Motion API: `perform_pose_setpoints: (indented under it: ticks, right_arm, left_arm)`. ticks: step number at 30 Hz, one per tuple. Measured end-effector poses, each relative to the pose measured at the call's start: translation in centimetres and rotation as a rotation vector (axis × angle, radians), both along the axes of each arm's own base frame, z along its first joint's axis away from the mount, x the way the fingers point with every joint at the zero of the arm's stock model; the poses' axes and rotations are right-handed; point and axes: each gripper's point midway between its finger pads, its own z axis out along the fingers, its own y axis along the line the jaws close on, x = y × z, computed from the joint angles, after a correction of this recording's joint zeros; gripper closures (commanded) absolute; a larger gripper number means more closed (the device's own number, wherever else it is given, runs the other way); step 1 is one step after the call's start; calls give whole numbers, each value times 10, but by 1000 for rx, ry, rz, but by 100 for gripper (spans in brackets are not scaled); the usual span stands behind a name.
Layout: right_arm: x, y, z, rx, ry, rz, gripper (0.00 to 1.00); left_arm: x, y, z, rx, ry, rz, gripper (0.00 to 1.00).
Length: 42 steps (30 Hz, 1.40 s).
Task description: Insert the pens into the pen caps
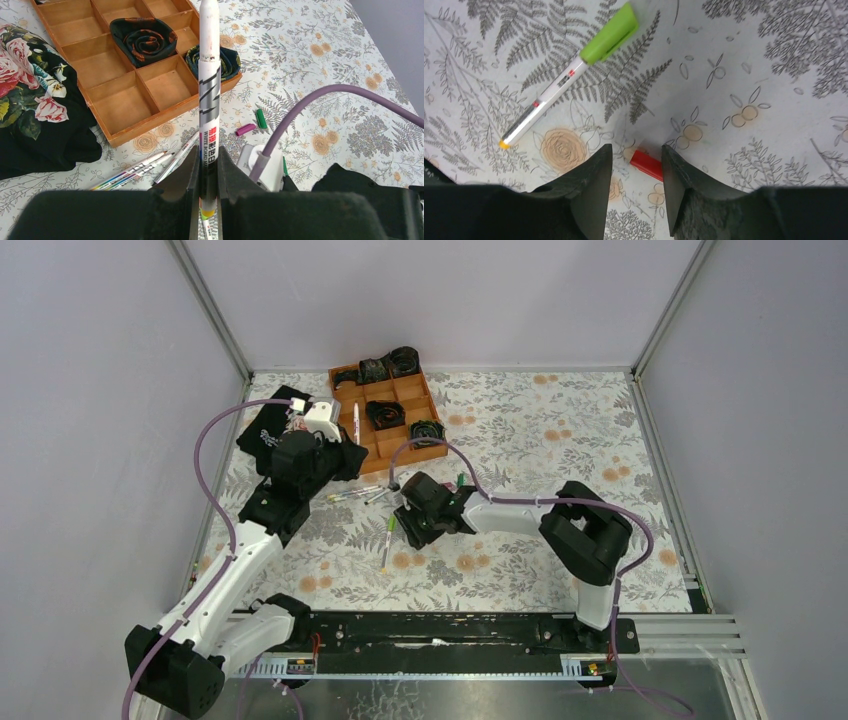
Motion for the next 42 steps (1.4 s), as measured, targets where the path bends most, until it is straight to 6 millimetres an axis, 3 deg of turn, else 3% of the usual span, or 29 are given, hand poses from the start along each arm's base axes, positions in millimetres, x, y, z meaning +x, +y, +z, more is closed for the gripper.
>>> perform_pose_setpoints:
  ticks: [18, 24, 28, 34, 42]
  right_arm:
    - [-60, -19, 9, 45, 163, 75, 52]
    - [-56, -18, 57, 138, 118, 3, 45]
    - [-49, -28, 86, 203, 60, -135, 42]
    - [-45, -47, 66, 157, 86, -327, 43]
    - [-36, -45, 28, 46, 122, -419, 52]
  left_arm:
    - [-3, 1, 6, -7, -18, -2, 100]
    - [-8, 3, 12, -15, -41, 2, 100]
    - [-8, 4, 9, -13, -35, 3, 100]
    - [-8, 4, 9, -13, -35, 4, 100]
    - [-8, 4, 9, -14, -34, 4, 100]
